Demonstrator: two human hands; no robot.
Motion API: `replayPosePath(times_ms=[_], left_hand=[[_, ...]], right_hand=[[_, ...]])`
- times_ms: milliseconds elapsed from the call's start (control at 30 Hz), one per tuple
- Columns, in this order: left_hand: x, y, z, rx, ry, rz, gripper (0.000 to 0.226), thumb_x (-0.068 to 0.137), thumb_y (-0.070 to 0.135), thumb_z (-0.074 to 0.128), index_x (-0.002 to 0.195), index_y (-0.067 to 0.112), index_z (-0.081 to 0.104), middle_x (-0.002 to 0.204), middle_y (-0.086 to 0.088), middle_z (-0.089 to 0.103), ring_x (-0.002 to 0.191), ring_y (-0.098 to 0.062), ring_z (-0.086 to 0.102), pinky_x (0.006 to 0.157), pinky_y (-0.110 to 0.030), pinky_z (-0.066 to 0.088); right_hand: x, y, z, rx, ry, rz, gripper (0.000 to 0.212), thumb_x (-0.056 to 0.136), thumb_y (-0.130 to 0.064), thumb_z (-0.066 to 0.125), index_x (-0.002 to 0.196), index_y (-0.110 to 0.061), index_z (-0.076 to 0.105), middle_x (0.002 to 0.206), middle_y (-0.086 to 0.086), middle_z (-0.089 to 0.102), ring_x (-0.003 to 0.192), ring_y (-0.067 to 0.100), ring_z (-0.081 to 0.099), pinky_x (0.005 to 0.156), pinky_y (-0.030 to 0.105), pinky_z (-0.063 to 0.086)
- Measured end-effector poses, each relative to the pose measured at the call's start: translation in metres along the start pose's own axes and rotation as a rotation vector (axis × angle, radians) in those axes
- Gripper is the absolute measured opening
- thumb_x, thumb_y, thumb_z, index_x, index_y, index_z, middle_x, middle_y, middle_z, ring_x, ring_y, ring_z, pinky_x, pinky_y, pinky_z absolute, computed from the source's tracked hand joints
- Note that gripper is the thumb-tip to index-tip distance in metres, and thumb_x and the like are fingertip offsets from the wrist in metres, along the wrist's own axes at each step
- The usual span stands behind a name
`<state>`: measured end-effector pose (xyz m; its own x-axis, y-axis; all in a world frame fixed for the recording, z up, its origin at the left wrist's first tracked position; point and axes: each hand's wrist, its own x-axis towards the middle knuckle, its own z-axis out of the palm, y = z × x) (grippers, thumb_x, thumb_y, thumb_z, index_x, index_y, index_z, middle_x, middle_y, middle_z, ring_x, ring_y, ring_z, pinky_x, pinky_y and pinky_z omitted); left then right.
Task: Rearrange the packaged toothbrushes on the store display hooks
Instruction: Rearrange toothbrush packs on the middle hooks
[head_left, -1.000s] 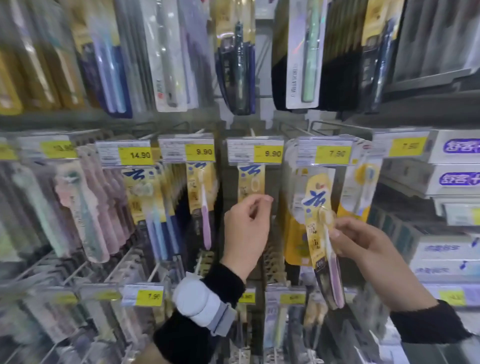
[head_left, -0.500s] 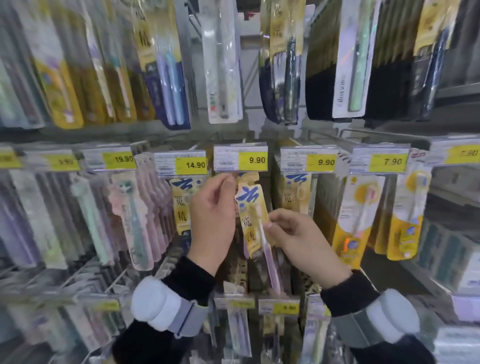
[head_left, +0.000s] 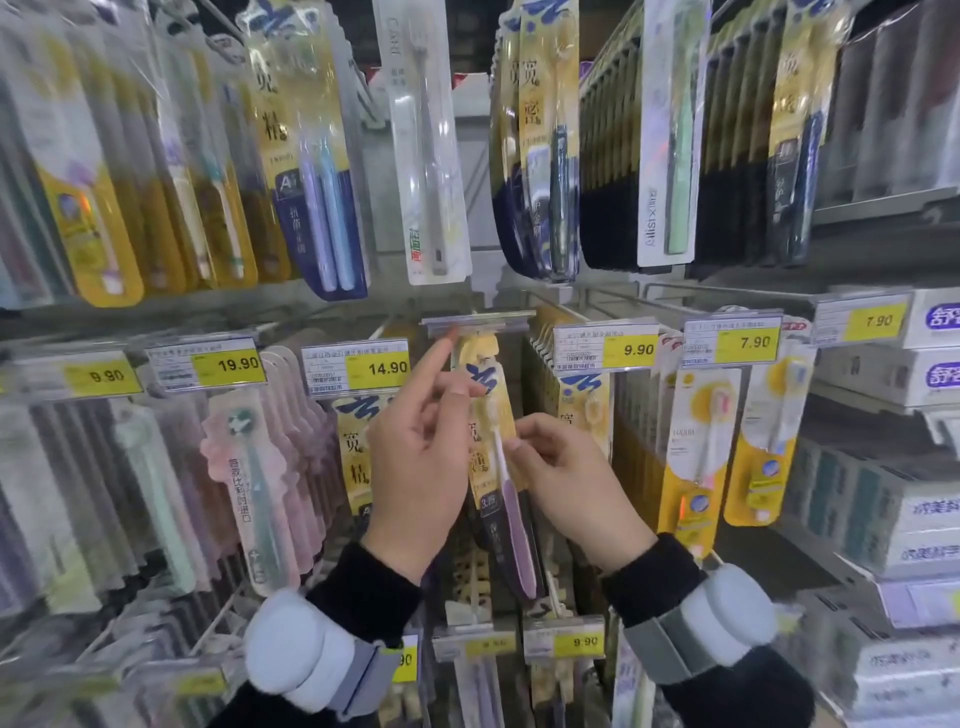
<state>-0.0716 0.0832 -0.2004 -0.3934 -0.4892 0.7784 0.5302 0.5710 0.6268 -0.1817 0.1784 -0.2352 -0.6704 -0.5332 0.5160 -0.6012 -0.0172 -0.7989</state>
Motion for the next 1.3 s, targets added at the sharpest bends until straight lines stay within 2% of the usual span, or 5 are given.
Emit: replayPosePath(times_ms=[167,433,567,933,1300], left_hand=[[0.000,0.007,0.003,-0.096,-0.002,-0.052,0.031,0.103,0.021,0.048,0.109,0.046,0.066,0.085,-0.009,0.069,0.054,-0.022,0.049,0.046,-0.030,0.040],[0.009,0.009,0.015,-0.337,0.078,-0.281,0.040,0.100,0.038,0.053,0.066,0.025,0.072,0.073,-0.018,0.066,0.044,-0.020,0.046,0.044,-0.026,0.035],[0.006,0.005,0.017,-0.342,0.068,-0.323,0.035,0.099,0.037,0.055,0.072,0.025,0.074,0.074,-0.006,0.072,0.042,-0.016,0.049,0.040,-0.025,0.036],[-0.022,-0.020,-0.025,-0.101,-0.049,-0.369,0.036,0.099,0.034,0.055,0.083,0.009,0.075,0.071,-0.010,0.075,0.037,-0.013,0.047,0.034,-0.021,0.034],[-0.123,-0.059,-0.114,0.111,-0.659,-0.787,0.035,0.078,0.047,0.078,0.066,0.014,0.078,0.057,-0.008,0.070,0.036,-0.013,0.049,0.040,-0.020,0.035]], right_hand=[[0.000,0.002,0.004,-0.009,0.019,0.049,0.014,0.100,-0.025,0.058,0.098,-0.022,0.071,0.093,-0.002,0.075,0.091,0.013,0.070,0.088,0.039,0.058],[0.009,0.008,0.008,-0.068,0.030,0.060,0.017,0.100,-0.029,0.057,0.104,-0.018,0.069,0.093,-0.004,0.071,0.091,0.012,0.067,0.082,0.032,0.055],[0.008,0.009,0.001,-0.160,0.006,0.032,0.021,0.102,-0.027,0.054,0.103,-0.016,0.071,0.082,-0.010,0.066,0.077,0.002,0.061,0.066,0.019,0.043],[-0.029,0.017,-0.017,-0.150,0.069,-0.020,0.020,0.100,-0.016,0.056,0.110,-0.020,0.072,0.103,-0.008,0.075,0.099,0.003,0.069,0.088,0.020,0.053],[-0.113,0.074,0.012,0.167,-0.638,0.329,0.018,0.093,-0.018,0.064,0.101,-0.009,0.077,0.097,0.007,0.079,0.090,0.013,0.072,0.087,0.029,0.059]])
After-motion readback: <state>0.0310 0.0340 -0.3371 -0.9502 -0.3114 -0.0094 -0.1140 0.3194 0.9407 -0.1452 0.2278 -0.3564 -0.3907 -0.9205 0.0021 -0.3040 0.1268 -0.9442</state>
